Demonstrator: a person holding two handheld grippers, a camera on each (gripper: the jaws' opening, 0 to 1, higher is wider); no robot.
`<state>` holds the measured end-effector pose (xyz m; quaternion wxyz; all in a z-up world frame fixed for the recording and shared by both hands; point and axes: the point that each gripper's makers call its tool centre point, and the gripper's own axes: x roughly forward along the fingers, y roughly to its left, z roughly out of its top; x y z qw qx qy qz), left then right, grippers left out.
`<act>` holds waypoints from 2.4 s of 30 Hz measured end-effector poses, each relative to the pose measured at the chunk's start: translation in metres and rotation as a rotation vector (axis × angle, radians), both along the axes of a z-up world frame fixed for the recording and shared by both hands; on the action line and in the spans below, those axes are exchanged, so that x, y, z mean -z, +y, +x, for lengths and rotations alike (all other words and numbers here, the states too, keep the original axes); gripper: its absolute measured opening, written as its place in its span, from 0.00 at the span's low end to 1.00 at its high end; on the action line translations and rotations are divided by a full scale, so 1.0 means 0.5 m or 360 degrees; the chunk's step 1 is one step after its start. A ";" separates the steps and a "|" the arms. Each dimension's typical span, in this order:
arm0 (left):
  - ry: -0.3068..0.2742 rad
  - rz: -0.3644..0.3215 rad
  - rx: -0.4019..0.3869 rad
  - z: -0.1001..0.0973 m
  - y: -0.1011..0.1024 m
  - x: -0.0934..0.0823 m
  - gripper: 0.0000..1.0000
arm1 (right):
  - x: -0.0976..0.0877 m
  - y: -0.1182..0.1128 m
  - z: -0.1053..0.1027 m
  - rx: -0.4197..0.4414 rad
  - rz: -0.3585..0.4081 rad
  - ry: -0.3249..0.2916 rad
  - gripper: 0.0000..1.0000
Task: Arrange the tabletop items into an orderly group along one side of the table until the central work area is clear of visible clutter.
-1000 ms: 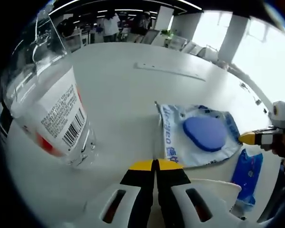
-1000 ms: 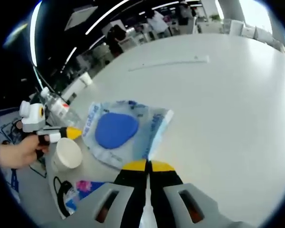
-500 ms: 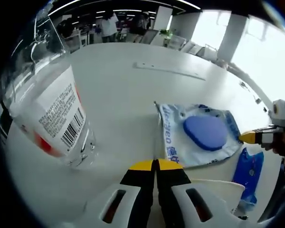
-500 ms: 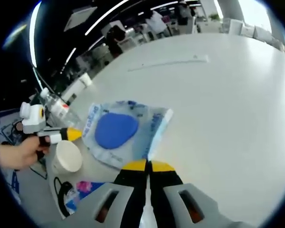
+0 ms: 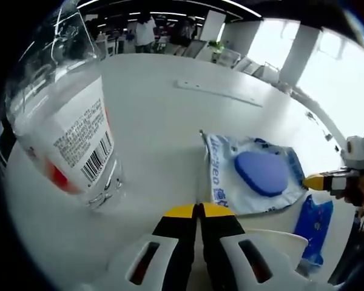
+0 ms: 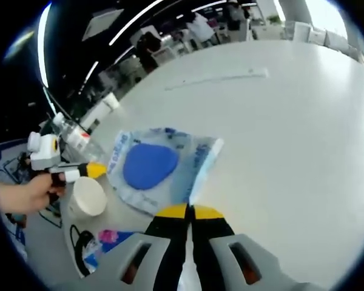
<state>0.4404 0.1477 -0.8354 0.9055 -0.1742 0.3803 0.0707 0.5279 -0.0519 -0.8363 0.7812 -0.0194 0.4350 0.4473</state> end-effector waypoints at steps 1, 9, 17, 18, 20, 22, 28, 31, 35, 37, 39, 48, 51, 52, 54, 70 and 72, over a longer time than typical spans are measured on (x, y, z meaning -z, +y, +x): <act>0.0003 0.0006 0.0003 0.001 0.000 0.000 0.00 | -0.001 0.002 -0.002 0.0000 -0.0008 -0.0011 0.00; -0.0001 -0.0016 -0.0009 0.001 0.003 -0.004 0.01 | -0.008 0.000 -0.003 0.0016 -0.0015 -0.0010 0.11; -0.0026 -0.0175 -0.0045 -0.015 -0.013 -0.005 0.09 | -0.026 -0.015 -0.001 0.0049 0.0044 -0.0094 0.39; -0.0013 -0.0194 -0.0063 -0.019 -0.014 -0.003 0.09 | -0.027 -0.016 0.000 0.0054 0.0049 -0.0095 0.41; -0.0033 -0.0187 -0.0073 -0.025 -0.015 -0.009 0.14 | -0.037 -0.018 0.000 0.0073 0.0069 -0.0111 0.45; -0.0043 -0.0201 -0.0061 -0.024 -0.020 -0.012 0.19 | -0.042 -0.019 0.000 0.0075 0.0068 -0.0130 0.50; -0.0081 -0.0211 -0.0058 -0.031 -0.021 -0.031 0.31 | -0.057 -0.015 -0.014 0.0036 0.0073 -0.0157 0.58; -0.0109 -0.0258 -0.0091 -0.035 -0.020 -0.043 0.31 | -0.064 -0.015 -0.018 0.0030 0.0079 -0.0165 0.60; -0.0146 -0.0247 -0.0042 -0.036 -0.022 -0.061 0.42 | -0.075 -0.015 -0.022 0.0029 0.0092 -0.0169 0.62; -0.0154 -0.0231 0.0001 -0.037 -0.023 -0.069 0.49 | -0.077 -0.015 -0.025 0.0025 0.0099 -0.0151 0.63; -0.0150 -0.0210 0.0029 -0.041 -0.022 -0.073 0.56 | -0.080 -0.016 -0.026 0.0045 0.0110 -0.0144 0.66; -0.0174 -0.0180 0.0186 -0.052 -0.048 -0.095 0.72 | -0.090 -0.017 -0.044 0.0042 0.0086 -0.0134 0.76; -0.0179 -0.0150 0.0238 -0.056 -0.059 -0.103 0.81 | -0.094 -0.021 -0.049 0.0041 0.0076 -0.0146 0.80; -0.0179 -0.0143 0.0250 -0.057 -0.062 -0.106 0.83 | -0.095 -0.023 -0.051 0.0038 0.0075 -0.0147 0.80; -0.0185 -0.0116 0.0275 -0.059 -0.063 -0.109 0.85 | -0.097 -0.025 -0.052 0.0037 0.0076 -0.0147 0.81; -0.0142 -0.0081 0.0264 -0.098 -0.047 -0.115 0.89 | -0.120 -0.031 -0.063 0.0049 0.0076 -0.0156 0.82; -0.0145 -0.0073 0.0261 -0.104 -0.043 -0.117 0.90 | -0.123 -0.032 -0.064 0.0052 0.0082 -0.0158 0.82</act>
